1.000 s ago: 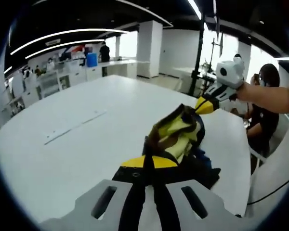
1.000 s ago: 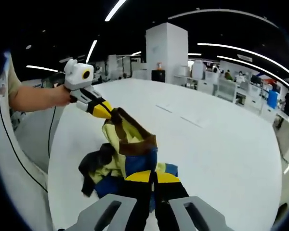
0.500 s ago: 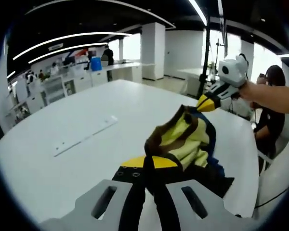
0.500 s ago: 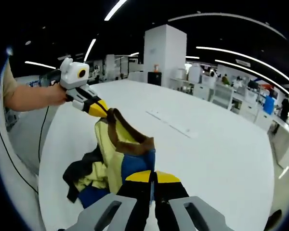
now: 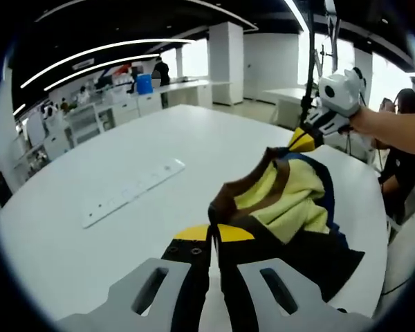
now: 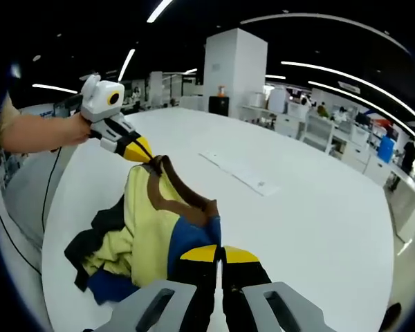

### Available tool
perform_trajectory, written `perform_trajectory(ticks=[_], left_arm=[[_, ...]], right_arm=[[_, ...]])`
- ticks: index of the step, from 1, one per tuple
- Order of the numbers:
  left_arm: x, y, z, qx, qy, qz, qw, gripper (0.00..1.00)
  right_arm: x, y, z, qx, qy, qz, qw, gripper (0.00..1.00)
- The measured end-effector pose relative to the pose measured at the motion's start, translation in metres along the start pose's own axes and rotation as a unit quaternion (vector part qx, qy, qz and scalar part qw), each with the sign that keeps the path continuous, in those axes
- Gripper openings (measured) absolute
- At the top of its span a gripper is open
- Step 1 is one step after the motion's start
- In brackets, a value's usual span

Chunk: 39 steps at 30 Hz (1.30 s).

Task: Fold the garment on the visible template until the final outline fits inside the template.

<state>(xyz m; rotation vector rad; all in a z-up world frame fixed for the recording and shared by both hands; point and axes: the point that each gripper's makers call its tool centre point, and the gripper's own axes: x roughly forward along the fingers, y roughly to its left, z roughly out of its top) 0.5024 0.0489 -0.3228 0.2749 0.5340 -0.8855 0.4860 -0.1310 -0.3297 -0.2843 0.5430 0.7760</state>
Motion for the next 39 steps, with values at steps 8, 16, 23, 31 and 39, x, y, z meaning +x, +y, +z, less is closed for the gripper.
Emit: perform_trajectory(ticks=[8,16,23,31,39], left_arm=[[0.016,0.004,-0.003,-0.010,0.009,-0.001,0.9999,0.00],[0.027,0.013,-0.002,-0.010,0.012,0.003,0.9999,0.00],[0.038,0.026,-0.006,-0.012,0.020,0.009,0.9997,0.00],[0.051,0.032,-0.010,-0.005,0.035,0.013,0.9993,0.00],[0.062,0.034,-0.029,0.000,0.068,0.014,0.9976,0.00]], right_arm=[[0.015,-0.010,-0.007,-0.002,0.019,-0.004,0.9998,0.00],[0.025,-0.022,-0.009,0.001,0.026,-0.007,0.9996,0.00],[0.037,-0.029,-0.010,0.005,0.028,-0.009,0.9995,0.00],[0.053,-0.036,-0.020,0.002,0.050,-0.008,0.9987,0.00],[0.068,-0.034,-0.034,-0.005,0.079,-0.003,0.9968,0.00]])
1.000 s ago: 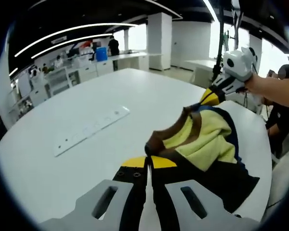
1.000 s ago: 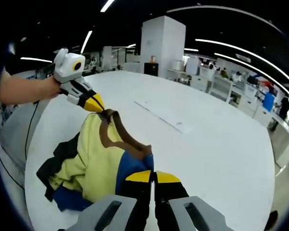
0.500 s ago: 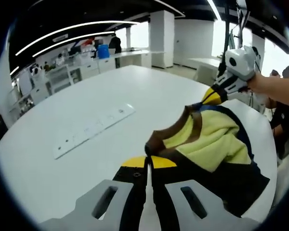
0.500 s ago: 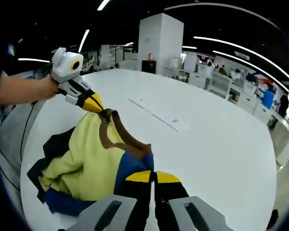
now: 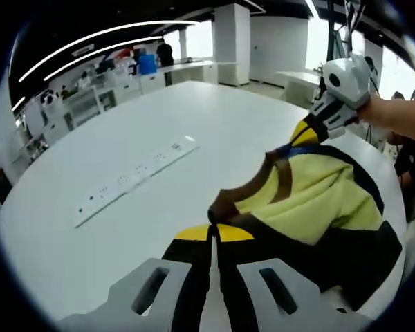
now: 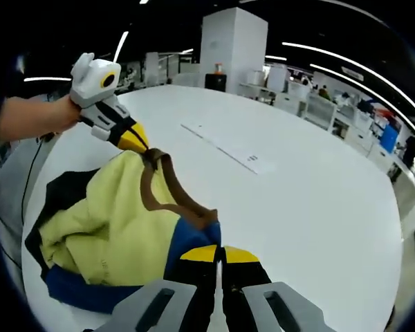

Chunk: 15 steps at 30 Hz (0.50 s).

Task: Fold the garment on the visible template until the final outline fits inside the template.

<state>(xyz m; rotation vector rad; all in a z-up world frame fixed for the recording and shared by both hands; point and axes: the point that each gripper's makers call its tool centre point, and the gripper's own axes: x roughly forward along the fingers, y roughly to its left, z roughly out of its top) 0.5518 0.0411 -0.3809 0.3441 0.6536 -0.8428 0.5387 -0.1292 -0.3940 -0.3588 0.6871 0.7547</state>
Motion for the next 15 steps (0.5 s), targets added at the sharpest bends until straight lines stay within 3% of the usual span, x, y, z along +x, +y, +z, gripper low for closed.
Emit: perform_trajectory(ticks=[15], left_arm=[[0.016,0.004,-0.018,-0.014,0.041,-0.003,0.9990,0.00]], right_arm=[[0.015,-0.003,-0.017,0.023,0.035,-0.001,0.9991,0.00]])
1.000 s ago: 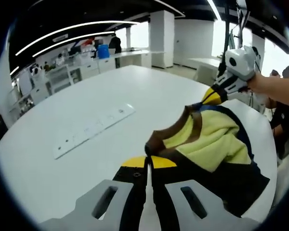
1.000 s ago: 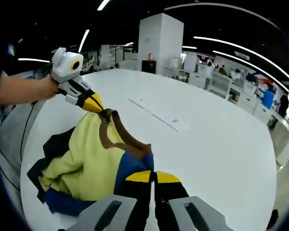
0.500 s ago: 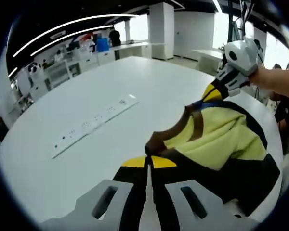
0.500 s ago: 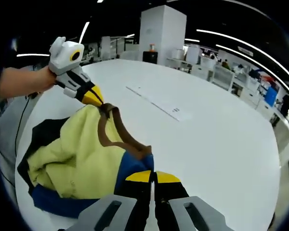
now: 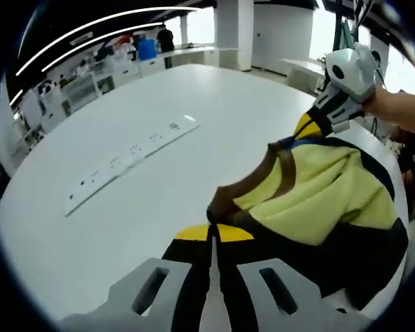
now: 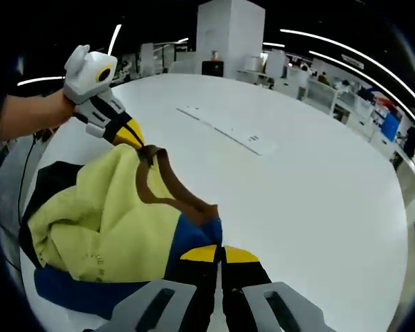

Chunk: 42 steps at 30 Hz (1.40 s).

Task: Fold the garment on the visible template until the final outline fits inside the template.

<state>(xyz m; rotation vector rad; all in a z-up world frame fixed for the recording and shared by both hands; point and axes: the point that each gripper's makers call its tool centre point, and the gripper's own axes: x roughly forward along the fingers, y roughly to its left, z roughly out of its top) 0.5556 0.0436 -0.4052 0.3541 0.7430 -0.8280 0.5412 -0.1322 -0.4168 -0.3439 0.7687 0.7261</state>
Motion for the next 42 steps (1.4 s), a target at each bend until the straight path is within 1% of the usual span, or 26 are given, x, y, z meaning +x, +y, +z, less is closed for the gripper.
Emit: perform_trajectory(ticks=[3,7,12,14,15,16,18,20,23,24,26,27,28,29,30,33,35,38,42], left_arm=[[0.005,0.004,-0.003,0.002,0.010,-0.001,0.9999,0.00],[0.007,0.006,-0.004,-0.002,0.016,0.002,0.9999,0.00],[0.006,0.003,0.000,0.004,0.016,-0.002,0.9999,0.00],[0.003,0.001,0.006,0.004,0.005,-0.006,1.0000,0.01],[0.002,-0.002,0.009,0.000,-0.005,-0.015,0.9999,0.05],[0.001,-0.004,0.011,-0.016,-0.010,-0.021,0.9996,0.09],[-0.002,-0.003,0.010,-0.014,-0.008,-0.014,0.9998,0.18],[-0.005,-0.005,0.014,-0.012,-0.017,-0.019,0.9996,0.22],[-0.014,-0.010,0.023,-0.017,-0.039,-0.028,0.9987,0.29],[-0.016,-0.010,0.025,-0.017,-0.041,-0.027,0.9986,0.34],[-0.022,-0.009,0.029,-0.019,-0.049,-0.019,0.9984,0.41],[-0.026,-0.006,0.032,-0.020,-0.056,-0.008,0.9982,0.45],[-0.029,-0.005,0.033,-0.020,-0.061,-0.004,0.9979,0.48],[-0.034,-0.006,0.036,-0.023,-0.069,-0.002,0.9973,0.50],[-0.035,-0.006,0.037,-0.024,-0.071,-0.003,0.9972,0.50],[-0.046,-0.007,0.041,-0.045,-0.091,-0.005,0.9948,0.52],[-0.052,-0.009,0.041,-0.047,-0.095,-0.001,0.9943,0.54],[-0.062,-0.012,0.039,-0.057,-0.107,0.003,0.9926,0.61],[-0.075,-0.024,0.034,-0.072,-0.120,-0.004,0.9902,0.63]], right_arm=[[0.003,0.000,0.000,0.005,0.002,-0.001,1.0000,0.00],[0.004,-0.002,-0.001,0.005,0.010,-0.004,0.9999,0.00],[0.000,-0.004,0.001,0.002,0.011,-0.012,0.9999,0.00],[-0.004,-0.005,0.005,0.002,0.004,-0.013,0.9999,0.00],[-0.005,-0.005,0.005,0.002,0.003,-0.013,0.9999,0.00],[-0.008,-0.006,0.006,0.004,0.002,-0.016,0.9999,0.01],[-0.011,-0.008,0.009,0.006,-0.006,-0.022,0.9997,0.07],[-0.014,-0.009,0.013,0.016,-0.015,-0.024,0.9995,0.12],[-0.021,-0.008,0.020,0.028,-0.030,-0.024,0.9989,0.14],[-0.023,-0.007,0.022,0.030,-0.034,-0.023,0.9987,0.16],[-0.027,-0.005,0.025,0.039,-0.041,-0.025,0.9981,0.23],[-0.029,-0.004,0.027,0.042,-0.044,-0.027,0.9978,0.26],[-0.030,-0.004,0.028,0.043,-0.047,-0.028,0.9975,0.30],[-0.032,-0.003,0.030,0.047,-0.051,-0.030,0.9971,0.32],[-0.033,-0.002,0.031,0.048,-0.055,-0.031,0.9968,0.33],[-0.040,0.003,0.034,0.057,-0.070,-0.031,0.9954,0.35],[-0.045,0.006,0.035,0.067,-0.081,-0.030,0.9940,0.38],[-0.052,0.010,0.034,0.072,-0.094,-0.033,0.9924,0.42],[-0.062,0.017,0.029,0.083,-0.103,-0.033,0.9907,0.44]])
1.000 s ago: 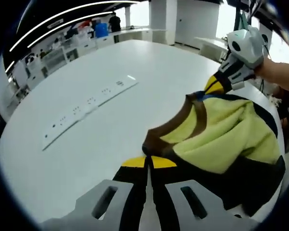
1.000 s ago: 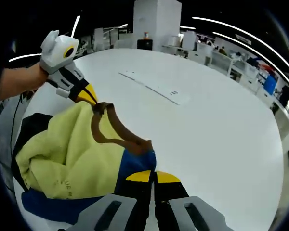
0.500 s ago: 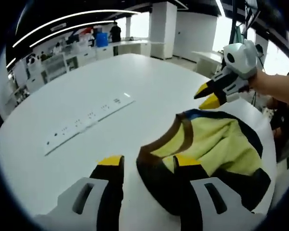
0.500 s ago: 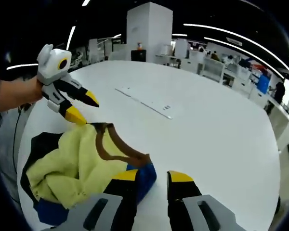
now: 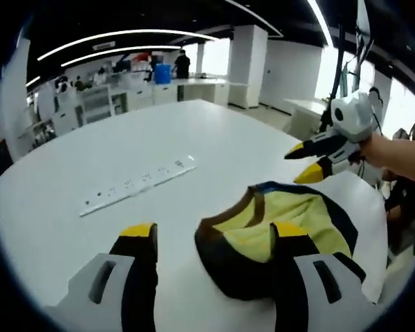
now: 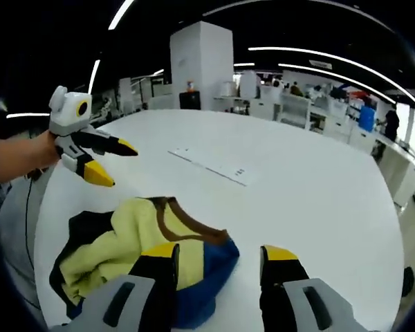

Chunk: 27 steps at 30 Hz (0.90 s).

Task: Fold the garment on the visible template until the final outline fits inside the template.

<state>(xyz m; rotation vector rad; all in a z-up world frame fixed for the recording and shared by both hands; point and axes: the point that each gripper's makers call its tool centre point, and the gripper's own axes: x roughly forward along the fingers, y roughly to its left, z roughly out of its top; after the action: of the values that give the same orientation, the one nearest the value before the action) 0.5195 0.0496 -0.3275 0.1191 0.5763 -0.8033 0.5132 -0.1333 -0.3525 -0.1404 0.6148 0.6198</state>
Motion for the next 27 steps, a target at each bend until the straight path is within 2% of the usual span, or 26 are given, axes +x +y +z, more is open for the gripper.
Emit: perform_trajectory(ticks=[11,14,16,27], left_arm=[[-0.028,-0.022,-0.007,-0.016,-0.015,0.001,0.9998,0.69],[-0.032,-0.028,-0.006,-0.019,-0.022,-0.002,0.9996,0.69],[-0.035,-0.034,-0.009,-0.023,-0.016,-0.004,0.9996,0.69],[-0.049,-0.055,-0.012,-0.038,-0.019,-0.013,0.9990,0.66]], right_arm=[[-0.025,0.018,-0.003,0.000,-0.020,-0.002,0.9998,0.50],[-0.030,0.022,-0.003,-0.007,-0.020,-0.004,0.9998,0.50],[-0.035,0.026,-0.003,-0.005,-0.026,-0.002,0.9997,0.50],[-0.054,0.038,-0.007,0.021,-0.047,0.000,0.9987,0.51]])
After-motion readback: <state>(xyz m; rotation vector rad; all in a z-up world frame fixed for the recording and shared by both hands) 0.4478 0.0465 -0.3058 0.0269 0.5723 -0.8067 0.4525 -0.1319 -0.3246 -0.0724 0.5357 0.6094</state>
